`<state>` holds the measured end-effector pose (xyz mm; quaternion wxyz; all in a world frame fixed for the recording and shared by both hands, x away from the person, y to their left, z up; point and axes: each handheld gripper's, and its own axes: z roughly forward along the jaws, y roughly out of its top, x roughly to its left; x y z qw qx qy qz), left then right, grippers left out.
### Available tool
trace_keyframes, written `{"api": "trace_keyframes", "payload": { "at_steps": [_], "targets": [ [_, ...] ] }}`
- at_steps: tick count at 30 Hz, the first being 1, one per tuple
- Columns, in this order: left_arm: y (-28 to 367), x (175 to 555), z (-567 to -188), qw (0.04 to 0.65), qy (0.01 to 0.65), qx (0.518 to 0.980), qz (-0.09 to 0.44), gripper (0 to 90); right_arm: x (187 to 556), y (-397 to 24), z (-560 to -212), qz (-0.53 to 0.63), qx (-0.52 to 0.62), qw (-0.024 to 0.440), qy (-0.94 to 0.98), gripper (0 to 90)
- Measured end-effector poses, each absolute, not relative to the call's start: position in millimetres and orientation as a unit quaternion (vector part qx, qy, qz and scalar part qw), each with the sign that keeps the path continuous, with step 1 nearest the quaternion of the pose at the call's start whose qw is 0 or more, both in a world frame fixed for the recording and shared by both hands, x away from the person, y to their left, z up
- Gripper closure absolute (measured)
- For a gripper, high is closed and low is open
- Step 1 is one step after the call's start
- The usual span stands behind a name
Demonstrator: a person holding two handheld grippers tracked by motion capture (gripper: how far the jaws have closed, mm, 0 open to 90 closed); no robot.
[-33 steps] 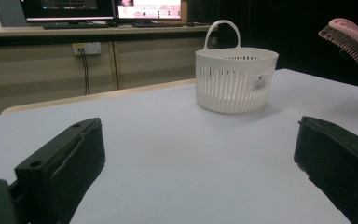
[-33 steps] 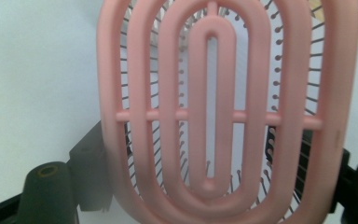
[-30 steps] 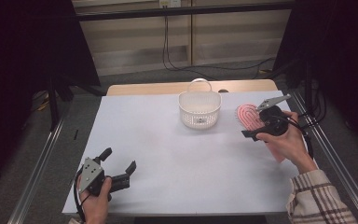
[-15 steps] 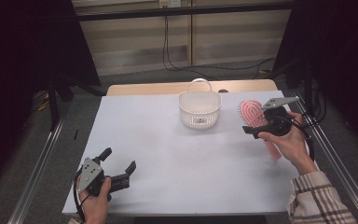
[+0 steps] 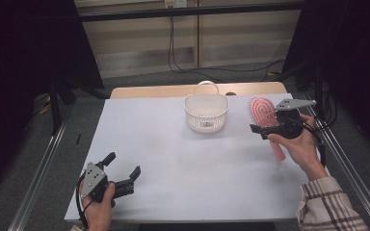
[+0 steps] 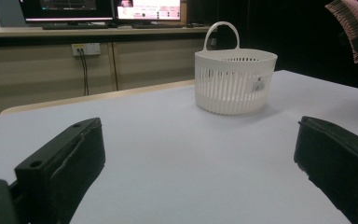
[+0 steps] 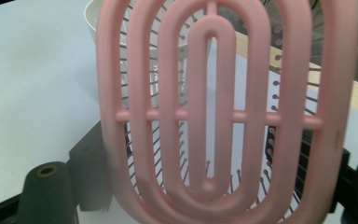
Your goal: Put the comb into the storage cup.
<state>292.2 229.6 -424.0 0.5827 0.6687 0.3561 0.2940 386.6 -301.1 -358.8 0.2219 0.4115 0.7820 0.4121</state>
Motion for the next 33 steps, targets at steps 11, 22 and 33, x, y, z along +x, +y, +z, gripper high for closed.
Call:
{"api": "trace_keyframes", "payload": {
  "at_steps": [11, 22, 33],
  "targets": [
    [229.4, 292.3, -424.0, 0.583, 0.354, 0.67, 0.292, 2.0, 381.4, -299.4, -348.1, 0.447, 0.388, 0.235, 0.771, 21.9],
    [229.6, 292.9, -424.1, 0.582, 0.354, 0.671, 0.293, 2.0, 379.2, -295.8, -341.4, 0.467, 0.379, 0.247, 0.76, 21.9],
    [229.4, 293.0, -423.7, 0.582, 0.353, 0.671, 0.294, 2.0, 383.2, -286.0, -333.8, 0.486, 0.37, 0.257, 0.749, 21.9]
  ]
}}
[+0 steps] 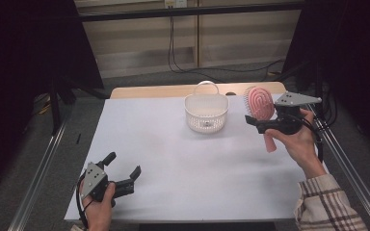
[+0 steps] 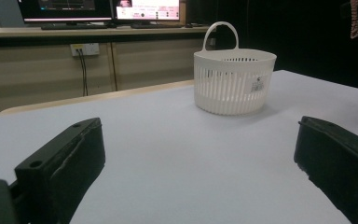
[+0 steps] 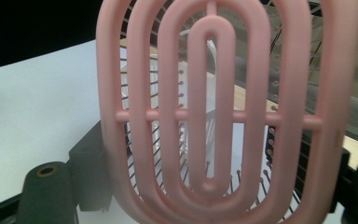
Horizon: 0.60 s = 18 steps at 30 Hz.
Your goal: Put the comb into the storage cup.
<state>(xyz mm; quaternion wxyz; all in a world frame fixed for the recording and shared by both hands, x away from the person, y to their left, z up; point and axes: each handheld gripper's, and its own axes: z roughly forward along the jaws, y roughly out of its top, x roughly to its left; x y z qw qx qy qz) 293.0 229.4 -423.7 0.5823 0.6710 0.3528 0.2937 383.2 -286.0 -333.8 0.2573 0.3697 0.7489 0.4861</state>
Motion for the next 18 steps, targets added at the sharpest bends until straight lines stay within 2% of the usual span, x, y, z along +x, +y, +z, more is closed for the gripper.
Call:
{"api": "trace_keyframes", "payload": {
  "at_steps": [18],
  "targets": [
    [229.5, 292.4, -423.4, 0.585, 0.356, 0.667, 0.295, 2.0, 396.6, -270.6, -326.4, 0.507, 0.36, 0.269, 0.736, 21.8]
  ]
}}
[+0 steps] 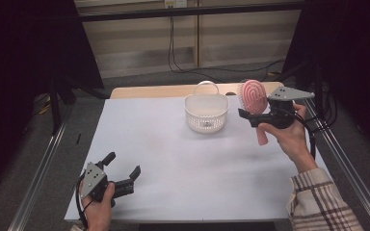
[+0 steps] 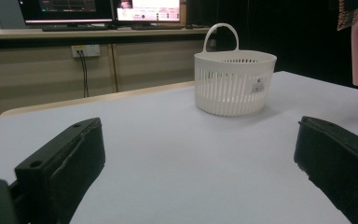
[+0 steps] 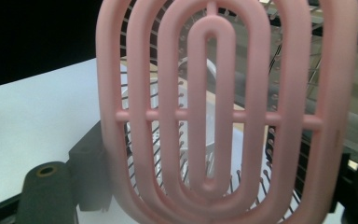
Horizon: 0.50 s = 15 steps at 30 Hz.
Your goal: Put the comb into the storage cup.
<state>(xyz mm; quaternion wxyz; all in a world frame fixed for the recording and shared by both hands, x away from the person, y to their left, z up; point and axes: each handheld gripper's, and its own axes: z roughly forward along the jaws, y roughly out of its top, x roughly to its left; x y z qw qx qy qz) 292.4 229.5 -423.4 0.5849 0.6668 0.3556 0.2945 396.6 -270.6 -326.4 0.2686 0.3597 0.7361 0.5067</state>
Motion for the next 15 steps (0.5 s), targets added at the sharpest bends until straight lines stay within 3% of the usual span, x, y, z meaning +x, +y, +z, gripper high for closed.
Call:
{"api": "trace_keyframes", "payload": {
  "at_steps": [15],
  "targets": [
    [230.4, 292.5, -423.1, 0.584, 0.353, 0.668, 0.296, 2.0, 414.7, -259.1, -315.4, 0.515, 0.36, 0.282, 0.725, 21.8]
  ]
}}
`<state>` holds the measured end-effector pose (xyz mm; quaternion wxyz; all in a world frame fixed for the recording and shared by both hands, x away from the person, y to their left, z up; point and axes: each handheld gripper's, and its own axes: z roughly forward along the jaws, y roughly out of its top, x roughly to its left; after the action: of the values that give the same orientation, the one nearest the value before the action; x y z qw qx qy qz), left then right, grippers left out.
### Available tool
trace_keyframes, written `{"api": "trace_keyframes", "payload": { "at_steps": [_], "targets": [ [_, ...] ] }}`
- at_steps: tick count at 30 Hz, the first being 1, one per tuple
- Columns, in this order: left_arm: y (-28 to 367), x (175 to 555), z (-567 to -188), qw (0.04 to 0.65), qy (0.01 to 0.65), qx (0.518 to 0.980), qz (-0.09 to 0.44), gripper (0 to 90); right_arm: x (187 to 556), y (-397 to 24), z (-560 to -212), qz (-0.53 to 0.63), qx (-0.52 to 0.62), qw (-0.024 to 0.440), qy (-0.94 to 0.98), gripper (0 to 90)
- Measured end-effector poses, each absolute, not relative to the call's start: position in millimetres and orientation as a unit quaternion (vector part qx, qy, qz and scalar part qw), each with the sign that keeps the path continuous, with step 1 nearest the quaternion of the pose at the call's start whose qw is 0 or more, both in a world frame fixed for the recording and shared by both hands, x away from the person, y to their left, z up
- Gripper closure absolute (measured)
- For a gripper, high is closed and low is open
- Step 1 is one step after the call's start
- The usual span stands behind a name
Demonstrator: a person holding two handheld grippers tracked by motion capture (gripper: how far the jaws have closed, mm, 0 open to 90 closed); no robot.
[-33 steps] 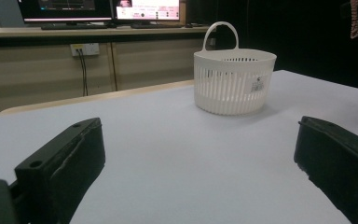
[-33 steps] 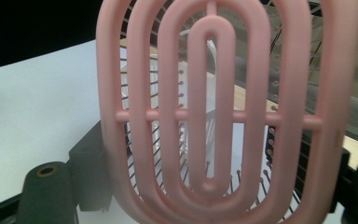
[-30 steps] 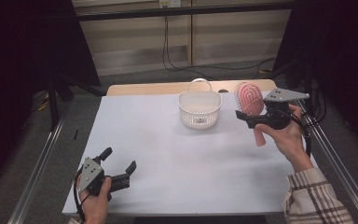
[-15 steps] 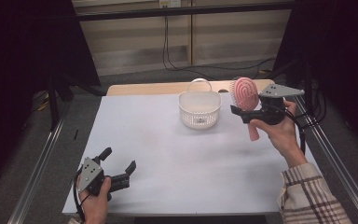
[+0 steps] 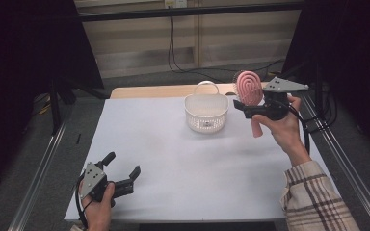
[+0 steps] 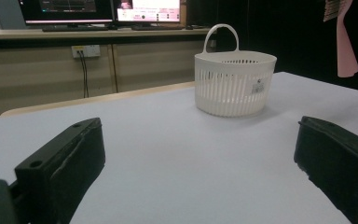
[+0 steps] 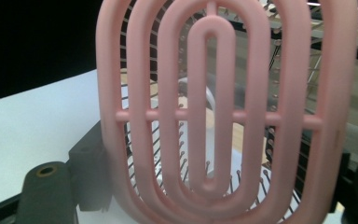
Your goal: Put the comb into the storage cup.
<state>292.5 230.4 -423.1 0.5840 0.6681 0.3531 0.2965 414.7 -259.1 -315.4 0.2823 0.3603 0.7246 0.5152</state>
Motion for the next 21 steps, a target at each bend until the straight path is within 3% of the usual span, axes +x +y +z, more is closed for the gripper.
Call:
{"api": "trace_keyframes", "payload": {
  "at_steps": [21],
  "targets": [
    [230.1, 292.6, -423.2, 0.587, 0.353, 0.667, 0.294, 1.9, 429.8, -238.1, -299.2, 0.53, 0.35, 0.295, 0.714, 21.8]
  ]
}}
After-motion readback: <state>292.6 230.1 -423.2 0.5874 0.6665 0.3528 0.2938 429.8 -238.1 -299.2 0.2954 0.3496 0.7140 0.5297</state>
